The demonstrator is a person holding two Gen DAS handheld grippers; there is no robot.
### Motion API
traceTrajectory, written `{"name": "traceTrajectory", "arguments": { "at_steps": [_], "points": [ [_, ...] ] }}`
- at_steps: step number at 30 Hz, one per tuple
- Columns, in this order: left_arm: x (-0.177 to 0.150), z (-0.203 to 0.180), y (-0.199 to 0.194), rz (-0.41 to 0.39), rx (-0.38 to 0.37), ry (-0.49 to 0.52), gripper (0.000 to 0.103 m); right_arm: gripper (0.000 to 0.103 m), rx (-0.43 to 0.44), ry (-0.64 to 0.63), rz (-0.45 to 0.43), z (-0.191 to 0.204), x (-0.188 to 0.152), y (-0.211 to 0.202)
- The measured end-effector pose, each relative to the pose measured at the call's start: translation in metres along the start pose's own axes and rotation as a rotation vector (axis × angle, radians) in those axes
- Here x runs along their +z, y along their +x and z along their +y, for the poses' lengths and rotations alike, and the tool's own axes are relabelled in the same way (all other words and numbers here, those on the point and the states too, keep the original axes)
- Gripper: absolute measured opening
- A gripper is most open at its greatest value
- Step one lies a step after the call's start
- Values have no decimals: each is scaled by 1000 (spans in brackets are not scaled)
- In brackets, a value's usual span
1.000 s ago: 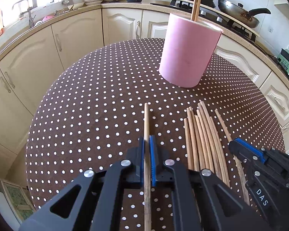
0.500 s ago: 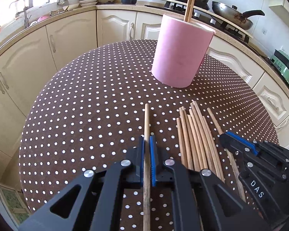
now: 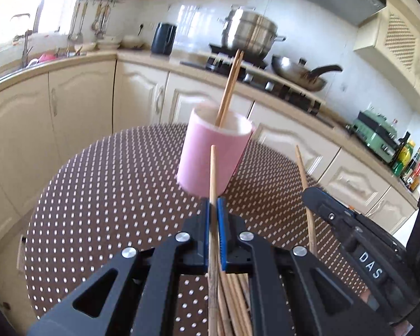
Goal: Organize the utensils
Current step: 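Lift both chopsticks upright and carry them over the pink cup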
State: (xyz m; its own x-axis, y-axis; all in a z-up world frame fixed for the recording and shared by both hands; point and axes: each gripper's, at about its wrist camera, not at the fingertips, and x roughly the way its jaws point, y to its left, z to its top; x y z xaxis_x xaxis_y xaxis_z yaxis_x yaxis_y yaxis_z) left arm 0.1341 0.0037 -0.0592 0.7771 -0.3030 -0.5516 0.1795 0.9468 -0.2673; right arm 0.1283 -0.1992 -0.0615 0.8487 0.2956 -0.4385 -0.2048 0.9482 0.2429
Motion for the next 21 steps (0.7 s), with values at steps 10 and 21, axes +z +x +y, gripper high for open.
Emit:
{"name": "traceTrajectory", "arguments": {
  "at_steps": [10,21],
  "points": [
    [46,-25,-29,-228,18,62,6,6,24,29,-198,-4,45,-26],
    [106,-45,-70,-438,1,96,6,6,49,-12,-386,15,101,-44]
  ]
}}
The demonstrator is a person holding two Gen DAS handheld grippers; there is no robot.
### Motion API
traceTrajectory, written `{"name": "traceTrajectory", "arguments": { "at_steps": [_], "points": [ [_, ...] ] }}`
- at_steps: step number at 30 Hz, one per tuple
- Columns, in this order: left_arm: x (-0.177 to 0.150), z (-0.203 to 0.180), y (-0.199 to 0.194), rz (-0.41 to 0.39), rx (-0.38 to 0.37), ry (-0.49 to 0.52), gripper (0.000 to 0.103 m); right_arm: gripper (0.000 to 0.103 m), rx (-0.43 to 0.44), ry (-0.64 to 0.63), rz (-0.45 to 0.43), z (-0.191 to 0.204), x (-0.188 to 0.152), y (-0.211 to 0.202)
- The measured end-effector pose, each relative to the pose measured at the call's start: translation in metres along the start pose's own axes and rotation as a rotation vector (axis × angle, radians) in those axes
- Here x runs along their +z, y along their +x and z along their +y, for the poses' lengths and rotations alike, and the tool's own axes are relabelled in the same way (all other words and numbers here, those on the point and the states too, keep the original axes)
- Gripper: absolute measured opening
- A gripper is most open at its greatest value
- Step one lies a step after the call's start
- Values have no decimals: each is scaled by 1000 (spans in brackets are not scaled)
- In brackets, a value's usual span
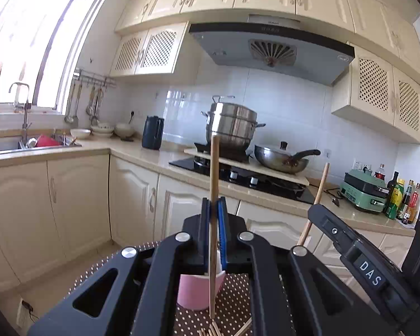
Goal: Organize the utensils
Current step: 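Lift both chopsticks upright and carry them over the pink cup, then lower the chopsticks into the pink cup with both grippers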
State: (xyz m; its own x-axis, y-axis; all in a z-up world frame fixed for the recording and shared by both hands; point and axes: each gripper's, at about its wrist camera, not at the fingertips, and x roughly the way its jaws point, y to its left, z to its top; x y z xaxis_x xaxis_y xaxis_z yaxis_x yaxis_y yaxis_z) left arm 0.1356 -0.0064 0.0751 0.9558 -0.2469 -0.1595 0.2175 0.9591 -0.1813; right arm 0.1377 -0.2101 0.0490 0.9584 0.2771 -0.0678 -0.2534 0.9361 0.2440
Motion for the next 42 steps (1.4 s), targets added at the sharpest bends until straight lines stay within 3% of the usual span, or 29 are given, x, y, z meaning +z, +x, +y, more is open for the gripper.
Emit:
{"name": "traceTrajectory", "arguments": {
  "at_steps": [10,17,21,25,31,42],
  "points": [
    [51,-11,10,-103,9,50,6,6,-12,-74,-144,17,53,18],
    [64,-3,31,-110,36,39,6,6,-12,-61,-171,12,54,47],
    [54,1,47,-106,34,29,6,6,-5,-46,-147,4,35,64],
    [37,6,75,-29,21,-4,6,6,-8,-21,-100,-7,20,82],
    [12,8,103,44,44,42,7,6,-18,-48,-38,-9,3,98],
    [-18,29,123,121,51,19,6,6,-3,20,108,-22,-30,128]
  ]
}}
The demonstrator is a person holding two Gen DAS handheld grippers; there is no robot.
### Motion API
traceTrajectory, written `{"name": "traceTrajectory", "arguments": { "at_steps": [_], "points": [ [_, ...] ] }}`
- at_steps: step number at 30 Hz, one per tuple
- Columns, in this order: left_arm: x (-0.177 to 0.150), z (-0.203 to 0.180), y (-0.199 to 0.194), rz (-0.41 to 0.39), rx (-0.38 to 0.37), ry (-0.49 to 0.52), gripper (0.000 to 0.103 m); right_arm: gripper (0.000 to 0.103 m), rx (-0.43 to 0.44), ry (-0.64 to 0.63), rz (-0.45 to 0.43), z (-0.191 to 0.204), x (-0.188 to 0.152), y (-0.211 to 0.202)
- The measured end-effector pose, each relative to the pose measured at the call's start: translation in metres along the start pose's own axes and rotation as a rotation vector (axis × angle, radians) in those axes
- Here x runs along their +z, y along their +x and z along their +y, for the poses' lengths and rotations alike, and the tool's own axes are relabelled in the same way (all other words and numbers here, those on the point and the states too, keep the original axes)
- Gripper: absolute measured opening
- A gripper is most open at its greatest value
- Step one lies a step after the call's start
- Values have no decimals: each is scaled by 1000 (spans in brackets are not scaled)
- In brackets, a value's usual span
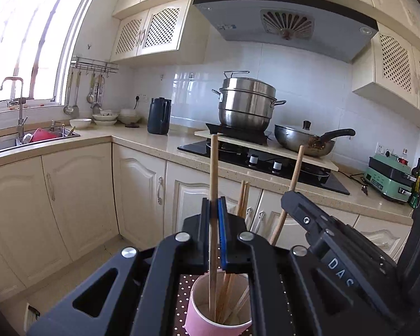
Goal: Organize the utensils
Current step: 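Lower the chopsticks into the pink cup with both grippers, then open both grippers and withdraw them toward the chopstick row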
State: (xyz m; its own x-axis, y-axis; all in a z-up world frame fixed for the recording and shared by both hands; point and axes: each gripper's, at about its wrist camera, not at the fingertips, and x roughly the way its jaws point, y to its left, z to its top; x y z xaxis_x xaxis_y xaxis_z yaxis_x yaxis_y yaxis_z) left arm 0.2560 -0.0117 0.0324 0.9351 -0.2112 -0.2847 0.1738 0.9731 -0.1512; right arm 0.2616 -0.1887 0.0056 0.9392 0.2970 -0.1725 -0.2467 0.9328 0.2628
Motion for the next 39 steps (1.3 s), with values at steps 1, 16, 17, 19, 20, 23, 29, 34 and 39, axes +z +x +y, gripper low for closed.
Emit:
{"name": "traceTrajectory", "arguments": {
  "at_steps": [1,16,17,19,20,23,29,34,39],
  "points": [
    [-3,3,1,4,-4,-5,6,6,-4,0,7,-1,-3,1],
    [-23,16,10,-1,-3,-19,8,7,10,60,108,-18,-17,22],
    [-24,15,11,-2,5,-12,8,7,12,64,116,-19,-19,23],
    [-27,14,12,-1,14,3,8,7,14,57,128,-20,-23,25],
    [-28,14,12,5,10,10,8,7,15,44,133,-19,-24,26],
    [-33,13,15,33,2,32,9,7,10,30,144,-16,-26,24],
    [-44,16,15,58,5,45,29,8,-26,3,163,-12,-28,17],
    [-49,14,5,50,11,81,29,19,-38,-16,160,-14,-28,6],
    [-51,13,-6,34,44,90,33,59,-80,-52,125,-13,-27,-11]
  ]
}}
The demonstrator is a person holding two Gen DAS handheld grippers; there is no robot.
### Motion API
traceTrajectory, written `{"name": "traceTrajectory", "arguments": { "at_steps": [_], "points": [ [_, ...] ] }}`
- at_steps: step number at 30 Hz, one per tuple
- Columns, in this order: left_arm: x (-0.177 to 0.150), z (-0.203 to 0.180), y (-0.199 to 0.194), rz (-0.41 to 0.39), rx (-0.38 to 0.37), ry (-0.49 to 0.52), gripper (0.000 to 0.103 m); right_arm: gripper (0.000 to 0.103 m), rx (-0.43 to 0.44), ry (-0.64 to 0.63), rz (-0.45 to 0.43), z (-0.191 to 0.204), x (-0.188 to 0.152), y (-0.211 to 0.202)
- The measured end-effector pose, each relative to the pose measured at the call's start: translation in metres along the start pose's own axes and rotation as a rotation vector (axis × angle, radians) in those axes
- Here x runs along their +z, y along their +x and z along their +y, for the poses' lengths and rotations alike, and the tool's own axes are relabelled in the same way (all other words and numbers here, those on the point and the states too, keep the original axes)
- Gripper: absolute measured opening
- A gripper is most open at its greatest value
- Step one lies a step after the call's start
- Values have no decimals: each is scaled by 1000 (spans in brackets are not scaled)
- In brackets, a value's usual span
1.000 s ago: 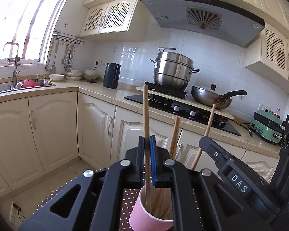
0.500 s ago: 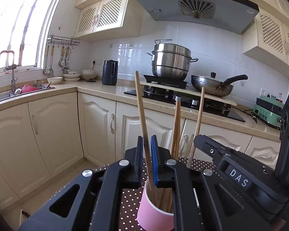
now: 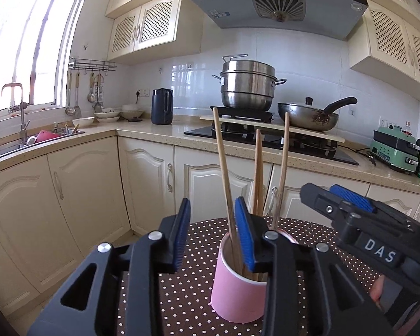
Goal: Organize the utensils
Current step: 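Open both grippers and withdraw them toward the chopstick row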
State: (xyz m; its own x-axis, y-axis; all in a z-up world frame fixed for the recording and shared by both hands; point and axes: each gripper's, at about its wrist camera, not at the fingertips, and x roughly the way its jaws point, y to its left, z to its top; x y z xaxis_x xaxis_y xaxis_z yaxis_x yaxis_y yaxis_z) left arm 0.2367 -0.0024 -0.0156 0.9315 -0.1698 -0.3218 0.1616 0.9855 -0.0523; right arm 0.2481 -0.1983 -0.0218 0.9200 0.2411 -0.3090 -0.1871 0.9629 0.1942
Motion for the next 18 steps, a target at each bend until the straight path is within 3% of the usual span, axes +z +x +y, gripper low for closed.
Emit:
{"name": "traceTrajectory", "arguments": {
  "at_steps": [10,18],
  "points": [
    [-1,-6,-56,-35,5,16,45,60,31,-59,31,7,2,-54],
    [-24,-6,-110,2,-12,0,56,69,67,-43,185,11,-24,-94]
  ]
}}
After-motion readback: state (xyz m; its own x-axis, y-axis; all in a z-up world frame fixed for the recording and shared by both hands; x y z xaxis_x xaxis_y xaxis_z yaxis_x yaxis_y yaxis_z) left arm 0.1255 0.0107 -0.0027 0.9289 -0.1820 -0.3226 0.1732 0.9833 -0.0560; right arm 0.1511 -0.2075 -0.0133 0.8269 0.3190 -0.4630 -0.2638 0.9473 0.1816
